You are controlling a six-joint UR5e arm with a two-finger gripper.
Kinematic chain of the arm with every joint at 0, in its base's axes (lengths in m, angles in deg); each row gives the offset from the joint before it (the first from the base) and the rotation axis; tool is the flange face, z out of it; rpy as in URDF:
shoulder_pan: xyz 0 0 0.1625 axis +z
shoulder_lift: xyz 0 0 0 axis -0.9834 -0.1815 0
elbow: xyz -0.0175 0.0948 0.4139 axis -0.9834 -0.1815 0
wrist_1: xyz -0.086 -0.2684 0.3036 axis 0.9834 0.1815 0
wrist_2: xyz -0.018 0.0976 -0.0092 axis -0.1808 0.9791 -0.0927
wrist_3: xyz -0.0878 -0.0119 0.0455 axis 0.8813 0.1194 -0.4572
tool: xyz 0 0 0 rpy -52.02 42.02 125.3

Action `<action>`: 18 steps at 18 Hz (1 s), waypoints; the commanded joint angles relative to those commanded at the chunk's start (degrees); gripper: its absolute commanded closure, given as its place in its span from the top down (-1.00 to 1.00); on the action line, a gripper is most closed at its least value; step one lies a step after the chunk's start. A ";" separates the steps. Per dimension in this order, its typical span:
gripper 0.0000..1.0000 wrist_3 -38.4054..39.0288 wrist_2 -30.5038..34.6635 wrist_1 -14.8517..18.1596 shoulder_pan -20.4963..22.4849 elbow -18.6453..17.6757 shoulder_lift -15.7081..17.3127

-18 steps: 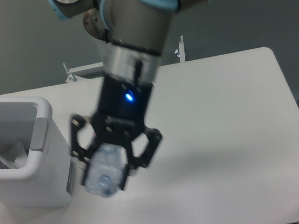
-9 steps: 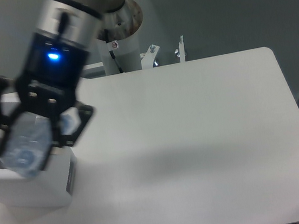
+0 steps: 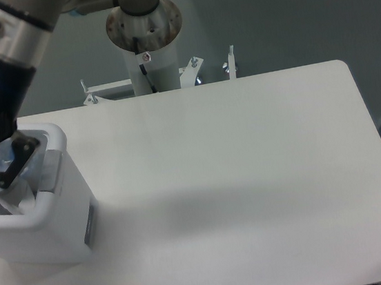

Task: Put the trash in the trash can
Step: 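Open the gripper to release the bottle into the bin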

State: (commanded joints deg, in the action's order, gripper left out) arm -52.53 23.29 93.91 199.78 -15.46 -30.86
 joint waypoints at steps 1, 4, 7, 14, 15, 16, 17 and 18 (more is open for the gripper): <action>0.15 -0.17 0.09 -1.05 -0.53 -0.17 -0.44; 0.72 -0.79 0.18 -3.25 -0.80 -1.05 -0.79; 1.00 -1.23 0.18 -3.25 -1.15 -2.28 -0.36; 1.00 -4.03 4.56 -3.08 2.87 -7.29 1.40; 1.00 -5.44 5.35 -3.08 5.42 -8.16 1.49; 1.00 -6.23 5.36 -2.99 7.53 -8.87 1.49; 1.00 -6.94 5.36 -2.99 9.73 -9.31 1.49; 1.00 -7.47 5.45 -2.90 12.27 -9.66 1.49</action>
State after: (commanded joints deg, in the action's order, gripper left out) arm -60.00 28.74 91.01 212.05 -25.13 -29.37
